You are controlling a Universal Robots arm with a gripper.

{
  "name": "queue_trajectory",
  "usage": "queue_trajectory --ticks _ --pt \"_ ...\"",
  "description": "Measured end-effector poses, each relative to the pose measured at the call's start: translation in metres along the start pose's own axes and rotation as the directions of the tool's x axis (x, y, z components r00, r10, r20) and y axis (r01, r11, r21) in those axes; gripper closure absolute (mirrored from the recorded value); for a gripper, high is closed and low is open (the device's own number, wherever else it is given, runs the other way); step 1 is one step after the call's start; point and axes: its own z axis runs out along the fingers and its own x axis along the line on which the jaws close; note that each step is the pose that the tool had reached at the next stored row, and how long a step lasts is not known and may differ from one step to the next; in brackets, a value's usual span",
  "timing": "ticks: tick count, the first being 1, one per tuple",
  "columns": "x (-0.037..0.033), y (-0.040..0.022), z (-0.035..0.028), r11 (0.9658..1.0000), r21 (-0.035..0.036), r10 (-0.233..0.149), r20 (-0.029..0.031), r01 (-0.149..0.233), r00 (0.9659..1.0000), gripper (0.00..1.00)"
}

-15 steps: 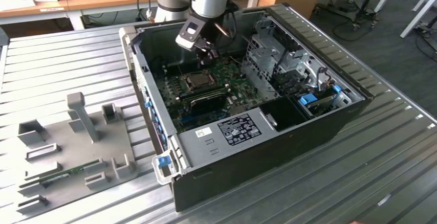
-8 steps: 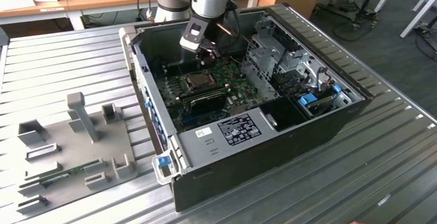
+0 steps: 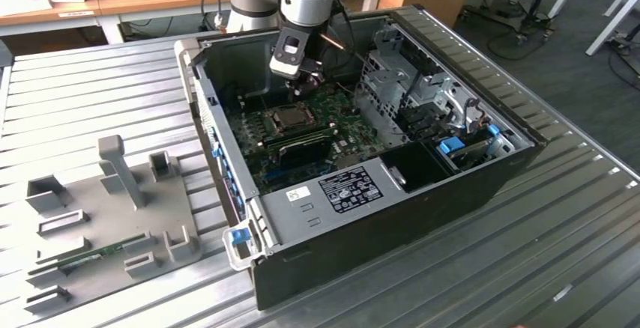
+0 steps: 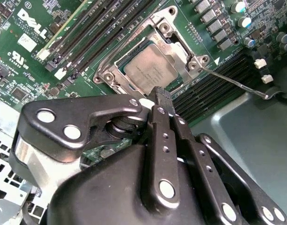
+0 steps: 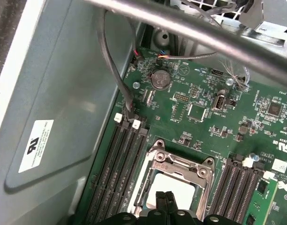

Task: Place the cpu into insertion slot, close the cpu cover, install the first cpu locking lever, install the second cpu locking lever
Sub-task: 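Close the cpu cover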

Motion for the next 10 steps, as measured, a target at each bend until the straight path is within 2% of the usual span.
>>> queue_trajectory --ticks 6,10 --pt "0.0 0.0 0.0 1.0 0.0001 -0.002 0.0 0.002 1.0 0.89" --pt "0.0 0.0 0.0001 0.9982 0.0035 -0.06 -0.0014 0.06 0.9982 0.89"
